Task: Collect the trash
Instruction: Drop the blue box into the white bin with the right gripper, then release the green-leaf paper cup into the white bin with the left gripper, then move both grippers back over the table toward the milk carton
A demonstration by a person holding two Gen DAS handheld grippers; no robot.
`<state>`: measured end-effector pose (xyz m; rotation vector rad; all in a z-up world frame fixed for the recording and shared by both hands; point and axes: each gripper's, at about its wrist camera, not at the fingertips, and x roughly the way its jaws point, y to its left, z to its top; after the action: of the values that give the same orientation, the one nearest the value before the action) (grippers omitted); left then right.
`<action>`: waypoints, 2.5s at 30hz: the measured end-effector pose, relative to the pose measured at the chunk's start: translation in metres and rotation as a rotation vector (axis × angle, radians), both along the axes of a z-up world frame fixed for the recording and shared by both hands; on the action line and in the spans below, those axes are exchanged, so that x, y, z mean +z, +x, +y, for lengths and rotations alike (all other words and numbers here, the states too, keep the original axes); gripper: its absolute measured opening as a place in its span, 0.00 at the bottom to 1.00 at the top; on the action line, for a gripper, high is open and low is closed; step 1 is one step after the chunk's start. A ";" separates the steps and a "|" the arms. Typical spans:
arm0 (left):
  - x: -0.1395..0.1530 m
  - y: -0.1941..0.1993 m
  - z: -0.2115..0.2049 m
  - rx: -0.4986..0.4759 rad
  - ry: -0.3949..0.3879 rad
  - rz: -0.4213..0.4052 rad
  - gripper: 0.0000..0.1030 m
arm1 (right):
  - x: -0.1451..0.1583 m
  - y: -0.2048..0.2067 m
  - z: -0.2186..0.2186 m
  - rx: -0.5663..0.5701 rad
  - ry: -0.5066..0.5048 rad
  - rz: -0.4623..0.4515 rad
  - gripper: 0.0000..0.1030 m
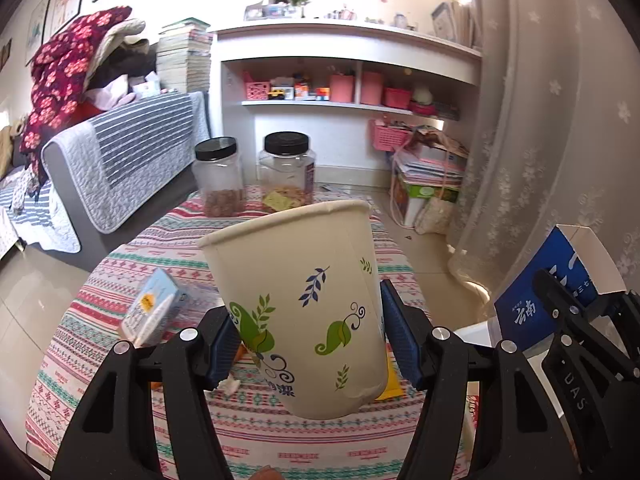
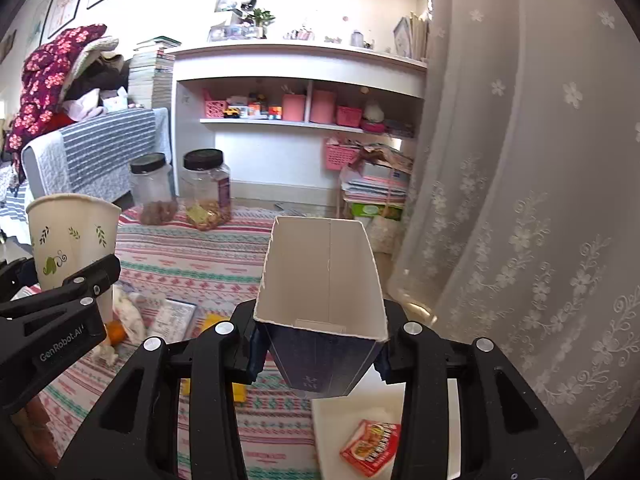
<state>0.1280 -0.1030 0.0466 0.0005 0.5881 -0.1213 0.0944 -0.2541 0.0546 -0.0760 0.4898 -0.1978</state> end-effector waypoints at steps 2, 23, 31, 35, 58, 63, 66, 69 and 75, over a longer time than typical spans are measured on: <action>-0.001 -0.001 -0.008 -0.014 0.008 0.000 0.61 | -0.002 -0.002 -0.008 -0.018 -0.006 0.010 0.38; -0.020 -0.009 -0.102 -0.172 0.037 0.050 0.61 | -0.023 -0.032 -0.113 -0.349 0.033 0.071 0.88; -0.037 -0.010 -0.138 -0.255 0.036 0.108 0.61 | -0.020 -0.052 -0.150 -0.499 0.028 0.081 0.93; -0.045 -0.009 -0.150 -0.278 0.037 0.138 0.62 | -0.021 -0.058 -0.163 -0.536 0.046 0.091 0.93; -0.048 -0.007 -0.150 -0.286 0.025 0.199 0.84 | -0.026 -0.055 -0.158 -0.546 0.019 0.135 0.93; -0.046 -0.001 -0.135 -0.247 0.032 0.195 0.84 | -0.027 -0.047 -0.142 -0.509 -0.004 0.145 0.93; -0.045 0.003 -0.124 -0.220 0.039 0.193 0.84 | -0.026 -0.042 -0.133 -0.487 -0.011 0.149 0.93; -0.044 0.008 -0.110 -0.196 0.040 0.194 0.84 | -0.028 -0.035 -0.123 -0.464 -0.017 0.159 0.93; -0.042 0.013 -0.084 -0.150 0.043 0.191 0.84 | -0.028 -0.019 -0.095 -0.408 -0.037 0.171 0.93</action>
<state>0.1413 -0.1865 0.0046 0.0761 0.7817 -0.2567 0.0751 -0.3494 0.0266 -0.0282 0.6703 -0.6035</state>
